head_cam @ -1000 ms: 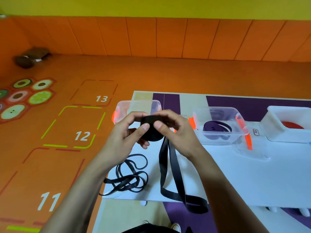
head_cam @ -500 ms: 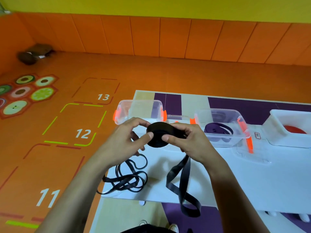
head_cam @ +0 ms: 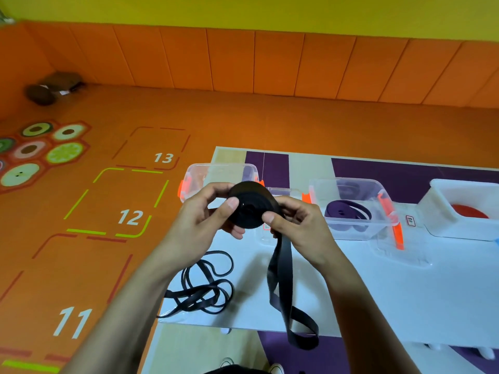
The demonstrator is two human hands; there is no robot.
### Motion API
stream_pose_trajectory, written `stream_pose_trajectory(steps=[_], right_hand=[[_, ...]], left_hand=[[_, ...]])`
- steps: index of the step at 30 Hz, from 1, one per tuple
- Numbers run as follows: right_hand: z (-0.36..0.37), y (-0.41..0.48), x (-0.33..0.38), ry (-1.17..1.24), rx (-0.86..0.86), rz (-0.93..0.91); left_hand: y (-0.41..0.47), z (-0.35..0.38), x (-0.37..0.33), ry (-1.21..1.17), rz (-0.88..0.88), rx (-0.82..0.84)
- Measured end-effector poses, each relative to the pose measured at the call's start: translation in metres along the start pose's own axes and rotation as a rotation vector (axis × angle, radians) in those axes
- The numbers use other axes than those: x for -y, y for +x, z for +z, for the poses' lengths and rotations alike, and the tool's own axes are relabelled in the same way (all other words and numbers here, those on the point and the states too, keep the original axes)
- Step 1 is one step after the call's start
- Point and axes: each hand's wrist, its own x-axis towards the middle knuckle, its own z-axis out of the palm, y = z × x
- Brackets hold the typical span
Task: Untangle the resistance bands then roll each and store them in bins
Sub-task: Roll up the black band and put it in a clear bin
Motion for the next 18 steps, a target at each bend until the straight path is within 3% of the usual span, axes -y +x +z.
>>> stream_pose_trajectory(steps=[3,7,10,14,18], right_hand=[[0.01,0.001,-0.006,0.052,-0.084,0.017],[0.012,0.005,-0.004,-0.1,-0.101,-0.008],[0.003,0.003,0.001,-0.203,-0.052,0.002],[-0.001,0.003,0.009,-0.307,0.067,0.036],[0.004,0.004,0.009,-0.328,0.101,0.039]], left_hand=[[0.004,0.006,0.005,-0.158,-0.025,-0.029],[0.004,0.014,0.012,-0.297,-0.132,0.003],[0.004,0.006,0.009,-0.053,-0.189,0.027],[0.006,-0.012,-0.002,0.368,-0.027,0.059],[0.01,-0.016,-0.006,0.469,0.043,0.185]])
